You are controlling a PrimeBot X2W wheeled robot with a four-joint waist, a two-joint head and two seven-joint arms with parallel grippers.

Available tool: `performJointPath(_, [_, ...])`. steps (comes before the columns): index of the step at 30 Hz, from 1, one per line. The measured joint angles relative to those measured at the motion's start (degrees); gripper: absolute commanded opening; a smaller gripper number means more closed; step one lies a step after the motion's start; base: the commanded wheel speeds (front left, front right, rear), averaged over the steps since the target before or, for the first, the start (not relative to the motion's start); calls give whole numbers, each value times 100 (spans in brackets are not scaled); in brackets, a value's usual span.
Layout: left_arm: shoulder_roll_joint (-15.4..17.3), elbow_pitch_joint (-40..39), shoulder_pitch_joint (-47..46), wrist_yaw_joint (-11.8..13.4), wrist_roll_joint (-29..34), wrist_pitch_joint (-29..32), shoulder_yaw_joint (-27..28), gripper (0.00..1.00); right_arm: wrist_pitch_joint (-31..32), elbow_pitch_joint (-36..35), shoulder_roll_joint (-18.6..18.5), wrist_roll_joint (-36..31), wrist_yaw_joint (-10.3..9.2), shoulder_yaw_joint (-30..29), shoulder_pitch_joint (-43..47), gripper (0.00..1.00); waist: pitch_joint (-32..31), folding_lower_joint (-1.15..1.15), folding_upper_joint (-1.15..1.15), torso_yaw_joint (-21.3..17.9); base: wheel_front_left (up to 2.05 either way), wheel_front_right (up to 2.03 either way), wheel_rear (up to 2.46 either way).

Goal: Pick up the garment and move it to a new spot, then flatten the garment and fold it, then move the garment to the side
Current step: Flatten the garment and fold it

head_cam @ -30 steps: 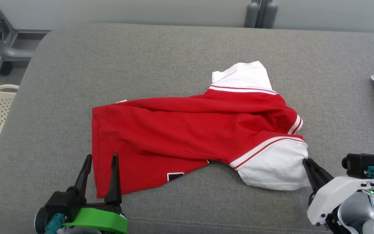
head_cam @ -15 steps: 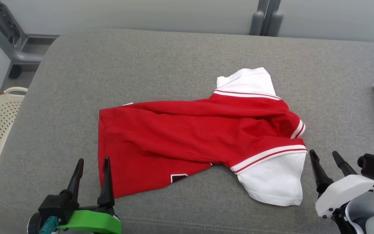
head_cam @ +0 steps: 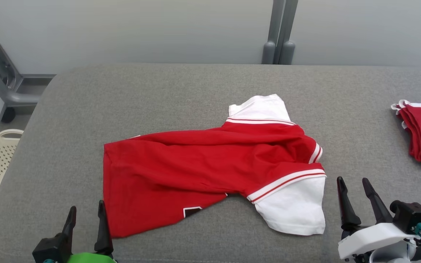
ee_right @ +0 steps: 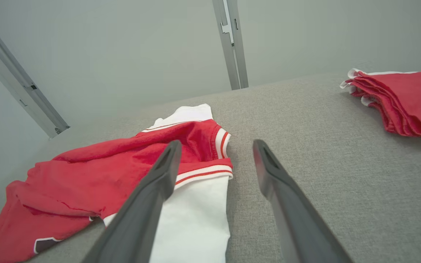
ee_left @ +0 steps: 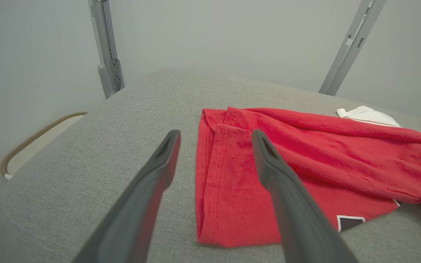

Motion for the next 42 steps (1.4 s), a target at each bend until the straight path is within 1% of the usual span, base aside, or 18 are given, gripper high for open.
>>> performJointPath(3, [38,-74,66,68,-1,98,30,100,-229,96,-1,27,0,45,-2,100,-91,0,0,-78,0,0,0])
performJointPath(7, [93,-165,154,108,-44,176,92,100,-381,107,0,-103,0,89,1,100,-193,0,0,-155,0,0,0])
performJointPath(15, [205,-243,287,152,-116,268,157,100,-424,-4,0,-494,0,81,118,100,-285,0,0,-271,0,0,0])
performJointPath(17, [221,-236,313,161,-136,311,157,100,-424,30,-3,-673,0,113,185,100,-288,0,0,-294,0,0,0])
performJointPath(21, [223,-249,346,210,-136,344,138,100,-424,89,-2,-778,0,121,215,100,-276,0,0,-336,0,0,0])
performJointPath(25, [224,-259,356,250,-148,361,137,100,-424,98,-1,-790,0,125,211,100,-267,0,0,-380,0,0,0])
performJointPath(42, [254,-241,347,255,-204,423,10,100,-424,125,-1,-834,0,149,97,100,-219,0,0,-426,0,0,0])
